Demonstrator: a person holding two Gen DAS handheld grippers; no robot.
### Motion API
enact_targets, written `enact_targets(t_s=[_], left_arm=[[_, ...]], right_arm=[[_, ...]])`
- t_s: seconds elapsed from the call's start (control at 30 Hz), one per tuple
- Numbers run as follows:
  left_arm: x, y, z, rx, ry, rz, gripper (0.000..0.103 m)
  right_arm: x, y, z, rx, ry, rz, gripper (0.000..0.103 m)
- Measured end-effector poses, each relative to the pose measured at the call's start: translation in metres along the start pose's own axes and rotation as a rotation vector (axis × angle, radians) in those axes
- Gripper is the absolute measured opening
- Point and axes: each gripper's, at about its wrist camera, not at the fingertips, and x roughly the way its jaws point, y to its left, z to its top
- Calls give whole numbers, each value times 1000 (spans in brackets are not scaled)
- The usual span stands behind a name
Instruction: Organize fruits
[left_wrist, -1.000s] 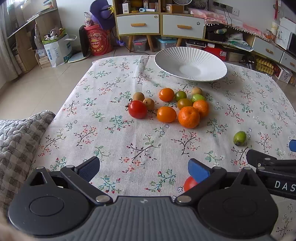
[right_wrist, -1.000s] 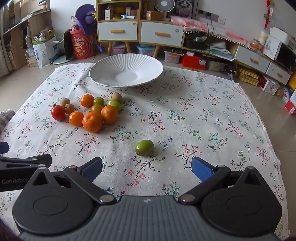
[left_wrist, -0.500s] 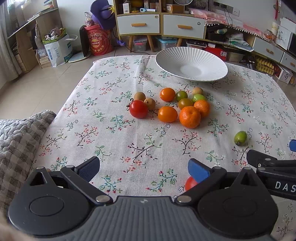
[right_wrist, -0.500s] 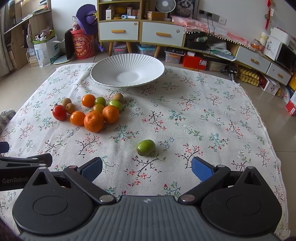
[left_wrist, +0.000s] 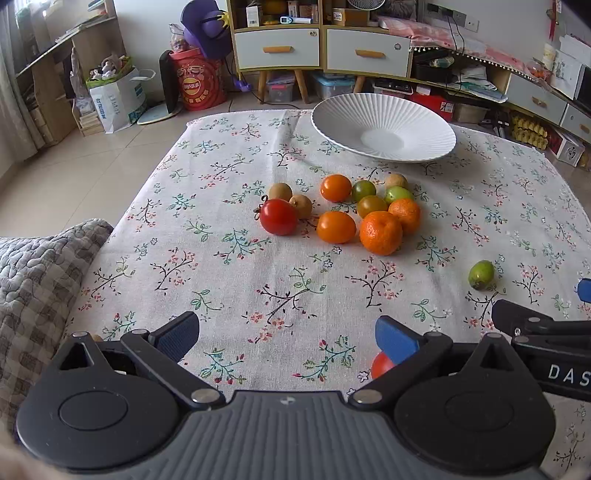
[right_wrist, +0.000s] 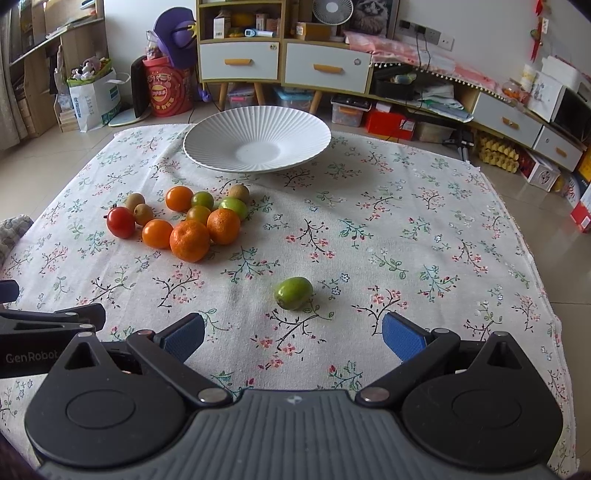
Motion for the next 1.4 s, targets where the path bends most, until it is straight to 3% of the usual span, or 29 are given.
enact_targets(t_s=[1.4], left_arm=[[0, 5, 0, -3, 1, 5, 99]], right_arm=[[0, 2, 0, -2, 0, 0, 102]])
